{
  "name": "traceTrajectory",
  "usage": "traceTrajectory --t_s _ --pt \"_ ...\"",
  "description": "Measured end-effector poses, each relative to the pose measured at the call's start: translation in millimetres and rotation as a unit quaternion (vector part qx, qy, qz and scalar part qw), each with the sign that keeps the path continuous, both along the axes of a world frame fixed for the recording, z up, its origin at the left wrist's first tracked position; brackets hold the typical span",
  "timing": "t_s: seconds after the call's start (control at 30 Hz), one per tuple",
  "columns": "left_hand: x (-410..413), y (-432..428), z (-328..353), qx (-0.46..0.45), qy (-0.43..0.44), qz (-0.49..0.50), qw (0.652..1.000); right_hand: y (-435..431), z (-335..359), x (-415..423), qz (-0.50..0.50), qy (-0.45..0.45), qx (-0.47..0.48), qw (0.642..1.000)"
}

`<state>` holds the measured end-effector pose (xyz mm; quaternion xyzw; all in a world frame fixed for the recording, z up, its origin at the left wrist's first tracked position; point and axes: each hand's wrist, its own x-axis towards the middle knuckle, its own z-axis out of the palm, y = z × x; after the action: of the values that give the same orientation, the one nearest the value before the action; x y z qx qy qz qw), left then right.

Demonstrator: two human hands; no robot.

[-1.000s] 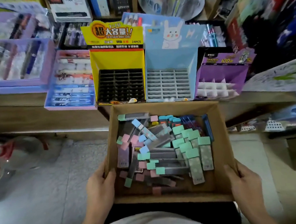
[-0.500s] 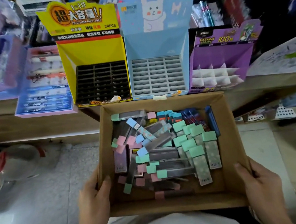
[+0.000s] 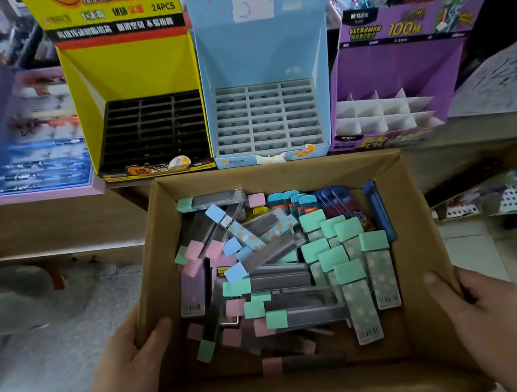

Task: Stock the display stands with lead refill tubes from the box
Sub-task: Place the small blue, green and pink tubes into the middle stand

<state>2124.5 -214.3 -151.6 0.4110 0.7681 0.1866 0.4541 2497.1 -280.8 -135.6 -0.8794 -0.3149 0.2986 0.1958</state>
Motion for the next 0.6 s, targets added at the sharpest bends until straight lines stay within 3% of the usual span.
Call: traceTrajectory --t_s 0.17,0.6 --pt "-26.6 7.5 -20.3 -0.071 -0.089 0.040 0.993 -1.3 -8.7 4.1 0.022 -0.024 0.011 0.999" --pt "-1.7 25.7 -16.0 0.053 -0.101 -0.001 0.993 -2.1 -10.9 9.3 0.064 -0.053 0.041 0.996"
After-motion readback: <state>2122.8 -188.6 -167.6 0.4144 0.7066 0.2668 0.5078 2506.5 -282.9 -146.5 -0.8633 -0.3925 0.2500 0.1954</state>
